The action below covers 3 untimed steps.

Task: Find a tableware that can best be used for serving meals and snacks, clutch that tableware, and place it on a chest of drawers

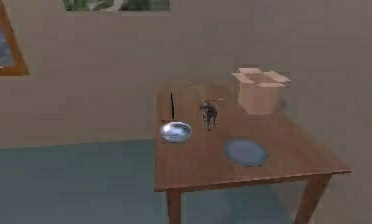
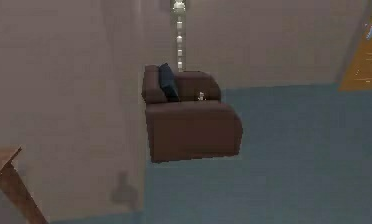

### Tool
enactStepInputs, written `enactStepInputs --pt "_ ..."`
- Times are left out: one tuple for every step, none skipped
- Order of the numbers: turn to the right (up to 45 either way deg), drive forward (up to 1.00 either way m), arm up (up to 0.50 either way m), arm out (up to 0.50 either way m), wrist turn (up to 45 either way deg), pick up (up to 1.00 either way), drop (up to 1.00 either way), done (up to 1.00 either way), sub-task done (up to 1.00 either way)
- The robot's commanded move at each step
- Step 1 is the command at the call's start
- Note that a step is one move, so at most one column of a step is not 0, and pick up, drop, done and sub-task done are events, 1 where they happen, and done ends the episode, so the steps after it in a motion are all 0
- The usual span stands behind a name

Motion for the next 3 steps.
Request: enactStepInputs --pt "-45.0 0.0 0.0 0.0 0.0 0.0 0.0 0.0 0.0" --pt "-24.0 0.0 0.0 0.0 0.0 0.0 0.0 0.0 0.0" --pt "45.0 0.0 0.0 0.0 0.0 0.0 0.0 0.0 0.0"
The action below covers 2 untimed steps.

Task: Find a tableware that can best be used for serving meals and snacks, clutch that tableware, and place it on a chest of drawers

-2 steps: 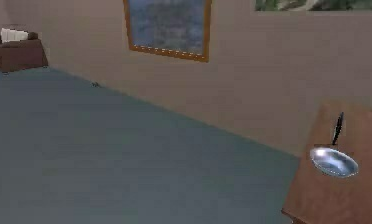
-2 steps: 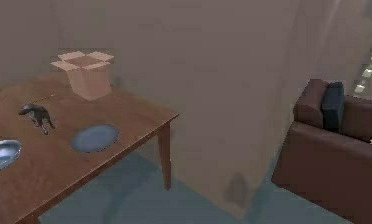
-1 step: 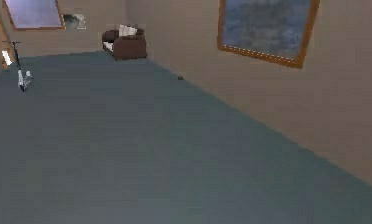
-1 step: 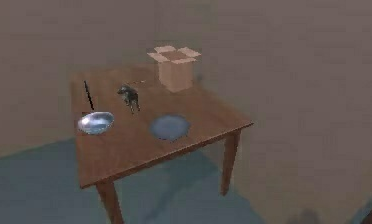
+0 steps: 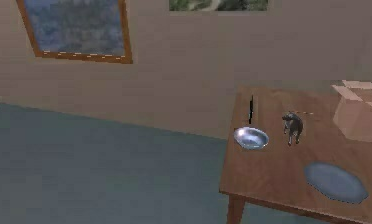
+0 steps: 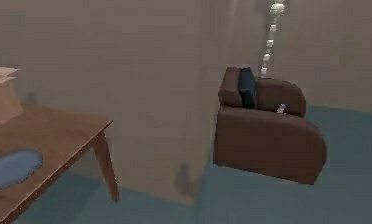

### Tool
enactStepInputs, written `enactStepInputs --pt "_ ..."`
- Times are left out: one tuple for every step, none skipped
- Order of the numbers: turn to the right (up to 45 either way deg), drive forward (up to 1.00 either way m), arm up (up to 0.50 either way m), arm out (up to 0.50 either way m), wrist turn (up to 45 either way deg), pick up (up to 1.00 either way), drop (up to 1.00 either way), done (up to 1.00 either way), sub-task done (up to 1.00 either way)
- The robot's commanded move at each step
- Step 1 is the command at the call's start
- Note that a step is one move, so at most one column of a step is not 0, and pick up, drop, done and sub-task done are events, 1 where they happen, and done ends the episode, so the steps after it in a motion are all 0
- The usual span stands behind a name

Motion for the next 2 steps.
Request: enactStepInputs --pt "9.0 0.0 0.0 0.0 0.0 0.0 0.0 0.0 0.0" --pt "0.0 0.45 0.0 0.0 0.0 0.0 0.0 0.0 0.0"
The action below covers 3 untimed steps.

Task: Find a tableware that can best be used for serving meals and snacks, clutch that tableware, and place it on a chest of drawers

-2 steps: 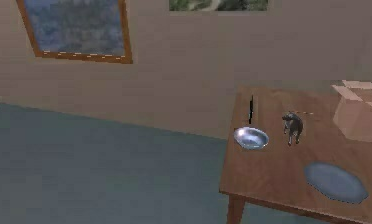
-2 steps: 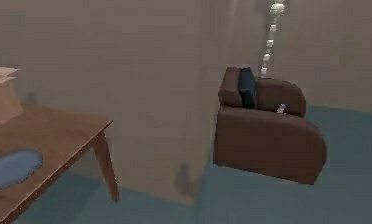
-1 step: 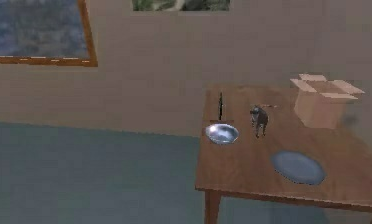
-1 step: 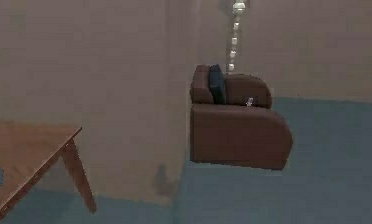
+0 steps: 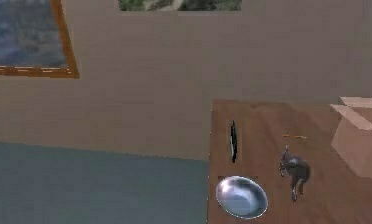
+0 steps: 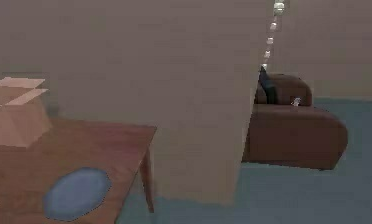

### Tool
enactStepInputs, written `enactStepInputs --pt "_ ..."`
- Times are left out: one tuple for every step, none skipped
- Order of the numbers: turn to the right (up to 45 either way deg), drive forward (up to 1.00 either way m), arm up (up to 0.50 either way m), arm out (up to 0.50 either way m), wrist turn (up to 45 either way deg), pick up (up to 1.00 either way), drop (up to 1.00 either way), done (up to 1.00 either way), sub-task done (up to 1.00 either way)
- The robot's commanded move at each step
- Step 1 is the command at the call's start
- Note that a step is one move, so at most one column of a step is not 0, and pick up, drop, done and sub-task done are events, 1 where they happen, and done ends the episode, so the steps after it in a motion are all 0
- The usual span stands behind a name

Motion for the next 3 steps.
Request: enactStepInputs --pt "-30.0 0.0 0.0 0.0 0.0 0.0 0.0 0.0 0.0" --pt "0.0 0.0 0.5 0.0 0.0 0.0 0.0 0.0 0.0" --pt "0.0 0.0 0.34 0.0 0.0 0.0 0.0 0.0 0.0"
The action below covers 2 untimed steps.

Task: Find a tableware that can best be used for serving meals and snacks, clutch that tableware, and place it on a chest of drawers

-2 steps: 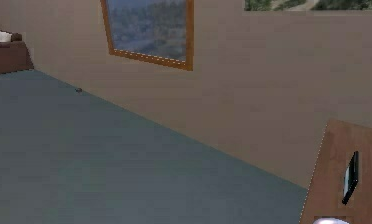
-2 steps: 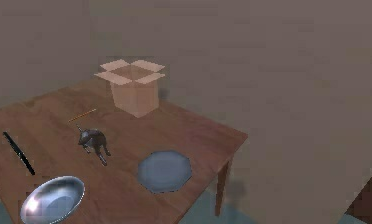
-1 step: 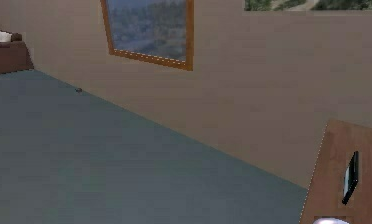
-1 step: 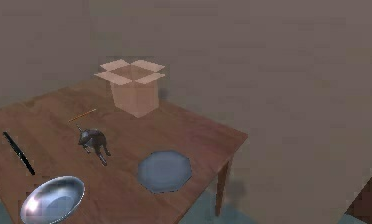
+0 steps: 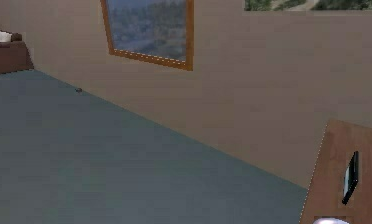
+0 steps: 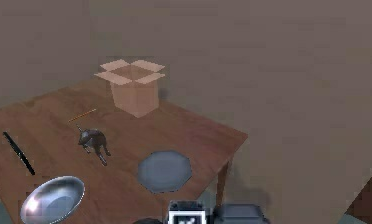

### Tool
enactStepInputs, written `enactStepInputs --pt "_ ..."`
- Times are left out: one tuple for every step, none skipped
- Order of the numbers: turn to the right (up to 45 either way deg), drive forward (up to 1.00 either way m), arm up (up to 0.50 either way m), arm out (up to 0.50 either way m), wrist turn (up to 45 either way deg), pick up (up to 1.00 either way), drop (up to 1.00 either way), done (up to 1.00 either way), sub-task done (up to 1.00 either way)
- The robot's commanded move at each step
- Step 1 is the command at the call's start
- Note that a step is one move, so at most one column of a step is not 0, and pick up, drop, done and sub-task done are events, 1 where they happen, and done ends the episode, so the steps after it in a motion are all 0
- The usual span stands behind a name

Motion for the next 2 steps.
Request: enactStepInputs --pt "0.0 0.0 0.0 0.24 0.0 0.0 0.0 0.0 0.0" --pt "0.0 0.0 0.0 0.0 45.0 0.0 0.0 0.0 0.0"
